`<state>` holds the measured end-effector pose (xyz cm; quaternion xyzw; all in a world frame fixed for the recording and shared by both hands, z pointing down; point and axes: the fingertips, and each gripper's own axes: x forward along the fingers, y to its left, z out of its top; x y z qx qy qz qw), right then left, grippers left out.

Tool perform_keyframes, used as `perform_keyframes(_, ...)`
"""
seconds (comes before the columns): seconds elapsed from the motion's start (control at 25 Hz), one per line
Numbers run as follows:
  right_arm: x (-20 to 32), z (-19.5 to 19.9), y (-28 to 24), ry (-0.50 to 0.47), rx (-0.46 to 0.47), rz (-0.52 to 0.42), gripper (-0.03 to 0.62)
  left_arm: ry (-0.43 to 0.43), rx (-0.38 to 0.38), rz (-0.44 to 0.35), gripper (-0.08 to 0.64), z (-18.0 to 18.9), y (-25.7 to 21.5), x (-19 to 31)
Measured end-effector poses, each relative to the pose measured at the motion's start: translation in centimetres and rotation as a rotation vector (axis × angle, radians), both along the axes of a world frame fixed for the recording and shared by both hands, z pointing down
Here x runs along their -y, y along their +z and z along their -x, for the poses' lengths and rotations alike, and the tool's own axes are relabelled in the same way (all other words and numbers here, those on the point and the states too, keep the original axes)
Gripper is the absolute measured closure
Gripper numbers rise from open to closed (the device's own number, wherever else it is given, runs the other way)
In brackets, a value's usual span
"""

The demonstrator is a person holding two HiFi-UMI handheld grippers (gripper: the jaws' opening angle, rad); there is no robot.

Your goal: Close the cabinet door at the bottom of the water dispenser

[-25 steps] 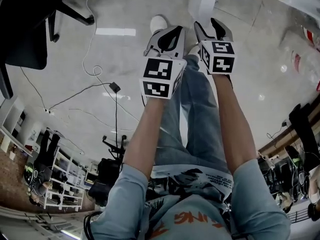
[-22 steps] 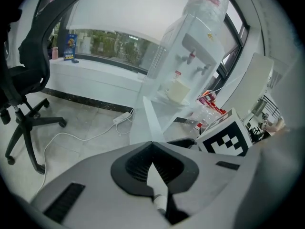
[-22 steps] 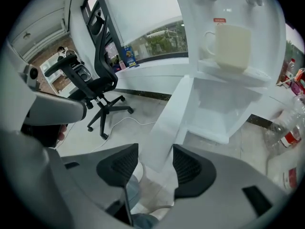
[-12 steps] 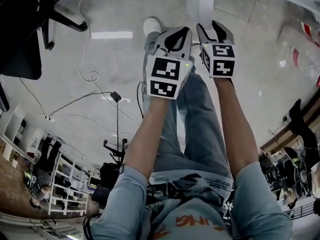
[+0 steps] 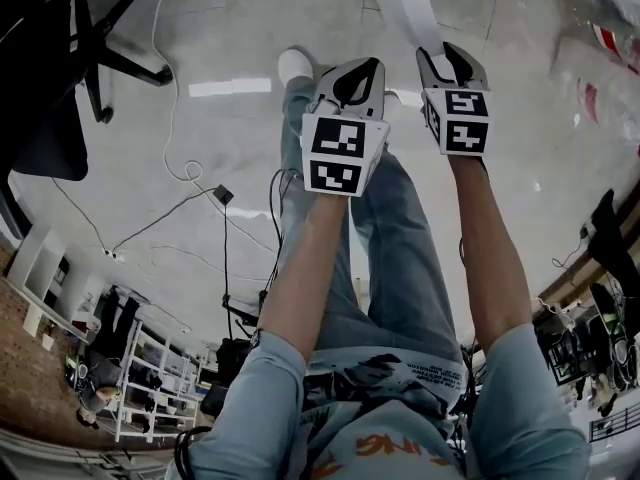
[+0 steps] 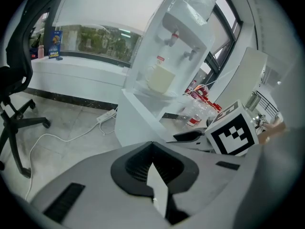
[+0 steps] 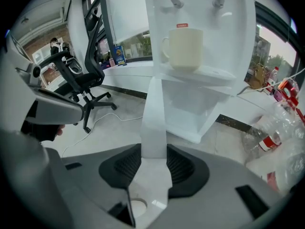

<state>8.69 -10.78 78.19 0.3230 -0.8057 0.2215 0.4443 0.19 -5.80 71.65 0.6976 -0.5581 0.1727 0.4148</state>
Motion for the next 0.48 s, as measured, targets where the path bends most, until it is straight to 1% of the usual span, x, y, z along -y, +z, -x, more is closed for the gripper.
perform_keyframes(0.16, 1.3, -1.5, -0.1, -0.016, -0.02, -0.033, 0.41, 0.029, 0.013, -0.004, 0.54, -1.3, 0.1, 1.0)
perform_keyframes(0.32, 2.1, -2.0, -0.1, -0.018, -0.017, -0.052, 0.41, 0.057, 0.018, 0.004, 0.54, -2.4, 0.5, 1.8)
perform_keyframes(0.48, 3.3, -3.2, 0.0, 0.014, 0.005, -0.054, 0.408, 0.107, 0.03, -0.002, 0.54, -4.2, -0.1, 3.1)
